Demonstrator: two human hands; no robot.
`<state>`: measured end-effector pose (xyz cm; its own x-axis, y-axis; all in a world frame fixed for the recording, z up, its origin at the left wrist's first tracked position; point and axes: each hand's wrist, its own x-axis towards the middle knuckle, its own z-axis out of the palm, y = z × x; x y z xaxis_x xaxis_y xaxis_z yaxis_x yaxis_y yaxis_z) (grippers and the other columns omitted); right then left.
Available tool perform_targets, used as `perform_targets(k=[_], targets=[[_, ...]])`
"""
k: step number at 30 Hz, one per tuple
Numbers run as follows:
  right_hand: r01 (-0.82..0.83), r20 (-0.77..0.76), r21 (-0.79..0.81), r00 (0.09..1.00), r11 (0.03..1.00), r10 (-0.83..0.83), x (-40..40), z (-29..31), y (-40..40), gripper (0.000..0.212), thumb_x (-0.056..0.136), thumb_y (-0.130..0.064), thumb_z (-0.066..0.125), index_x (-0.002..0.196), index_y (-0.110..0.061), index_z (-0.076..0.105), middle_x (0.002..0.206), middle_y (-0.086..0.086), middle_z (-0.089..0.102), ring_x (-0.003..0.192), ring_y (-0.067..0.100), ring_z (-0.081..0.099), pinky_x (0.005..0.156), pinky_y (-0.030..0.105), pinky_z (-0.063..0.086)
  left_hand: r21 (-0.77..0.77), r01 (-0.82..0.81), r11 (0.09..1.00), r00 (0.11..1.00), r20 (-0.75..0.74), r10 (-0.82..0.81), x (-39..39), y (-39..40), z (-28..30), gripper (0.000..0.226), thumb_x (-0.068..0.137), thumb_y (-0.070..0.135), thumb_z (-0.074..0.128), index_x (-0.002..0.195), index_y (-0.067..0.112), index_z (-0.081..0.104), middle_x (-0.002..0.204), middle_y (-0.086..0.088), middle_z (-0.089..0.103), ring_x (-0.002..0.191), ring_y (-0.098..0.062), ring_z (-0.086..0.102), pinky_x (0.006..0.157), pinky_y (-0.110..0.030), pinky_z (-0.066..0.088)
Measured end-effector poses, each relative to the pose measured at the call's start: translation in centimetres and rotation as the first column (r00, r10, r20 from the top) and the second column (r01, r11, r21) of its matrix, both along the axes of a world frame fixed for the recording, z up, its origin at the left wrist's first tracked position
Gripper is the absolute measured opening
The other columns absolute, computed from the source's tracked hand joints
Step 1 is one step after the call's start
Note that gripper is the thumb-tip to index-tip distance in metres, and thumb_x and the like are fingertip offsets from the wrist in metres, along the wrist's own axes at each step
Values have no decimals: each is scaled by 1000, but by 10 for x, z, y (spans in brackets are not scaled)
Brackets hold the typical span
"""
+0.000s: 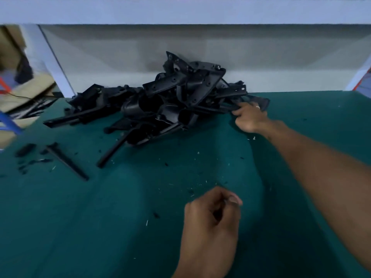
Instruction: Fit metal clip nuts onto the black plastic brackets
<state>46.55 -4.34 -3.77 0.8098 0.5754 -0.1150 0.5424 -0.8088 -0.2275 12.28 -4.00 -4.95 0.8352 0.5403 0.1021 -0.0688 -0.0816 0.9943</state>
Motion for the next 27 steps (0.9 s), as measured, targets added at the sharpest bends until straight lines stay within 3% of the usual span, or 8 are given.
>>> perform_targets(k=[3,6,12,15,17,21,24,27], targets=[[16,179,-21,984,1000,-12,-8,-3,1,30,95,-15,46,116,-9,66,156,3,34,144,33,22,113,58,23,-20,-7,1000,1000,-10,7,1,3,-2,19,84,26,51,78,22,68,49,10,42,45,-4,32,45,-18,27],[-31,379,45,925,999,11,-40,9,-17,13,92,-8,50,87,-9,61,151,5,41,138,33,28,105,56,27,-66,-3,998,1000,10,4,1,5,-2,21,92,15,54,78,22,69,51,11,42,46,-5,31,45,-19,28],[-375,755,90,630,922,183,-161,39,-83,21,95,-13,46,84,-5,62,154,-3,46,127,37,40,91,51,27,-432,-2,902,987,144,71,4,10,-2,23,91,22,53,84,11,71,68,-4,54,55,-20,44,47,-28,36],[-490,813,-39,491,871,312,-222,42,-115,17,88,-16,48,87,-9,65,155,-7,46,118,33,44,87,49,28,-567,45,822,991,132,37,0,14,12,41,102,40,45,102,9,73,94,-7,72,85,-24,65,59,-30,52],[-536,806,-111,444,837,391,-254,36,-133,18,84,-15,50,90,-10,67,156,-6,46,117,32,44,88,50,30,-443,70,894,994,105,-25,-9,16,24,52,97,54,41,115,18,72,114,3,74,107,-12,67,70,-22,54],[-585,772,-184,411,790,484,-291,30,-138,22,88,-15,49,90,-7,70,159,7,39,131,37,37,92,55,31,-69,134,989,991,-21,-135,-22,12,70,48,93,72,36,93,44,76,102,21,75,98,7,67,81,-14,50],[-613,735,-132,467,779,492,-305,18,-132,28,97,-17,50,100,-1,73,160,13,28,147,41,22,106,56,29,-1,33,999,994,-104,-33,-26,6,98,76,73,87,24,86,25,65,101,-10,74,84,-11,67,93,-40,51],[-617,641,-37,589,786,492,-325,15,-118,49,103,-25,41,138,7,51,162,9,23,155,35,13,119,49,31,34,-150,988,988,-39,151,-28,1,105,70,93,74,26,77,13,57,83,-17,65,68,-24,58,76,-49,54]])
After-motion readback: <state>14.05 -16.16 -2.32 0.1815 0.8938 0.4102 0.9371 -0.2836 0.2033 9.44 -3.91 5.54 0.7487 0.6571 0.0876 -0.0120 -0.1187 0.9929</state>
